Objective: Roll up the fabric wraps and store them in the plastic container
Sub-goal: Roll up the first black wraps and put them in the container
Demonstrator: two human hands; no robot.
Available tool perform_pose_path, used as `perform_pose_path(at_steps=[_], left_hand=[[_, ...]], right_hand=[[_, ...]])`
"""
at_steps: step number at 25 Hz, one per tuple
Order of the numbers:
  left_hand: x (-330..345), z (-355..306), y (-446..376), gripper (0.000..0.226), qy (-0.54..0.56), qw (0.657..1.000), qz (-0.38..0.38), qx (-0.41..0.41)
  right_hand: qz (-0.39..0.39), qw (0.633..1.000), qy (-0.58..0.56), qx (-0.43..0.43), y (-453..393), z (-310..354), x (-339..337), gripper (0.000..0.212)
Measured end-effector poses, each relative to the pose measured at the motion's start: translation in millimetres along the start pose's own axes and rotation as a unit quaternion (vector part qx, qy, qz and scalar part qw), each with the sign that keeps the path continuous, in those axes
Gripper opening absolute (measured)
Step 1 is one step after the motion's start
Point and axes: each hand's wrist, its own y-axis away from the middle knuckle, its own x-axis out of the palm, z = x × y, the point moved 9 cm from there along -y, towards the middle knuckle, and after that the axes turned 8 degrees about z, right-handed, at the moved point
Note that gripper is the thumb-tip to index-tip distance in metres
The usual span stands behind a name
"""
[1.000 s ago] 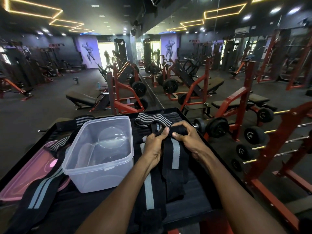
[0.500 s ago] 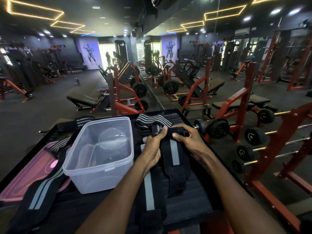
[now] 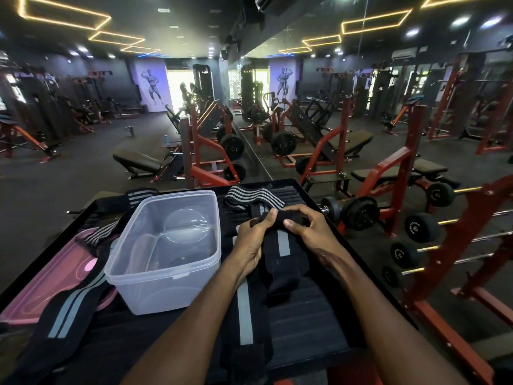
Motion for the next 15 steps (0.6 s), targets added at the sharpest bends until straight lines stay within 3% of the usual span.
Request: perform_pose_path(at_steps=[4,7,11,13,15], left_hand=[[-7.3,-9.2,1.1,0.006,-0.051,0.998,-0.036,0.03],[-4.9,-15.4,0.8,0.016,-0.089,0.994,-0.021,0.059],[7.9,-3.6,3.6,0.02,0.018,1.0,0.022,-0.001],[6.8,-1.8,2.8,0.026,0.012,1.0,0.012,-0.008],[5.1,-3.2,0.7,0.016,0.008,1.0,0.009,0.004]], right_hand=[[-0.001,0.995,-0.086,0.053,-0.8,-14.7,5.7,0.02],[-0.014,0.996,-0.064,0.052,-4.1,-17.6,3.2,0.02],[-0.022,0.999,-0.037,0.0,-2.3,-7.0,-3.0,0.022],[-0.008,1.0,-0.019,-0.024,-1.0,-0.7,-1.6,0.029],[-0.007,0.999,-0.038,-0.017,-1.3,0.0,0.4,0.032]])
